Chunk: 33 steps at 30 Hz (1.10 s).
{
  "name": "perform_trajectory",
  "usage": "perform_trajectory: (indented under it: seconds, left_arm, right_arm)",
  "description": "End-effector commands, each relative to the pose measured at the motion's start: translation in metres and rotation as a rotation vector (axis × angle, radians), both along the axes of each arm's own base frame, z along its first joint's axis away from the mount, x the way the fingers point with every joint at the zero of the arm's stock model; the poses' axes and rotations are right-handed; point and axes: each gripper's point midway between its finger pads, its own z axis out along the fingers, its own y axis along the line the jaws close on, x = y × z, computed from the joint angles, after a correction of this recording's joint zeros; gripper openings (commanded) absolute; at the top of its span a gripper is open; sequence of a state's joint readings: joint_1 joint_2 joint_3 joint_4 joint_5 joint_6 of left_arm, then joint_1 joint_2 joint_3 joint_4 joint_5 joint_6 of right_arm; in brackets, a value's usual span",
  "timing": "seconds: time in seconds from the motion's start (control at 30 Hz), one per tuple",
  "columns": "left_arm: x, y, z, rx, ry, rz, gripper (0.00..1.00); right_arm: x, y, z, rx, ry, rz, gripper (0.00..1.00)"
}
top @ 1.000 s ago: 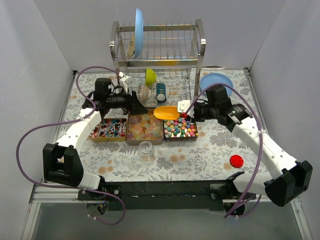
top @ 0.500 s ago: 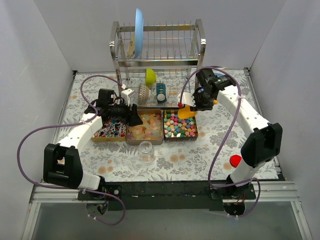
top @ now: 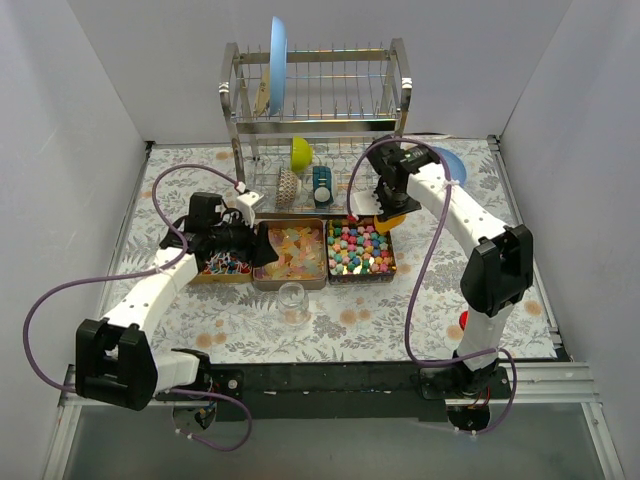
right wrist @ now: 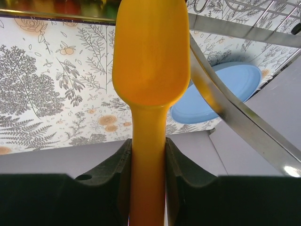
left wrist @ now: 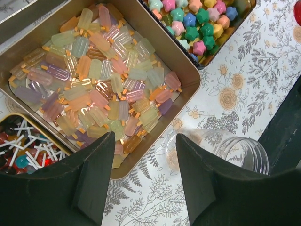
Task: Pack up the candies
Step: Scoop the fake candies from the storage box.
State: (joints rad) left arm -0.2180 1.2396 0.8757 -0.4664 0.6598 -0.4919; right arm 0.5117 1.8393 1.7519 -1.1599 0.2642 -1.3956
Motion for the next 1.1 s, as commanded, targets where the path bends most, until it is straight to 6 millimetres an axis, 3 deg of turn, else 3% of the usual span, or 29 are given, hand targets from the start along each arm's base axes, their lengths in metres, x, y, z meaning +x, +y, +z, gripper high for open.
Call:
perform_trajectory:
  seconds: [0.0, 0.3, 0.47, 0.73, 1.07]
  left_arm:
    - [-0.004, 0.003, 0.003, -0.003, -0.034, 0.018, 0.54]
    - [-0.016, 0.005, -0.006, 0.001, -0.018, 0.013, 0.54]
    - [-0.023, 0.008, -0.010, 0.018, -0.011, 0.012, 0.54]
    - [-0.025, 0.007, -0.014, 0.002, 0.012, 0.019, 0.54]
    - [-0.025, 0.009, -0.018, 0.015, 0.028, 0.030, 0.54]
  right_arm:
    - [-0.002, -0.010, 0.003, -0.136, -0.032, 0.044, 0.01]
    - [-0.026, -0.016, -0.031, -0.237, 0.053, 0.088, 0.01]
    - [-0.039, -0.005, -0.032, -0.180, 0.107, 0.130, 0.01]
    - [-0.050, 0.008, -0.055, -0.147, 0.167, 0.136, 0.01]
    - [-0.049, 0.034, -0.080, -0.092, 0.176, 0.163, 0.01]
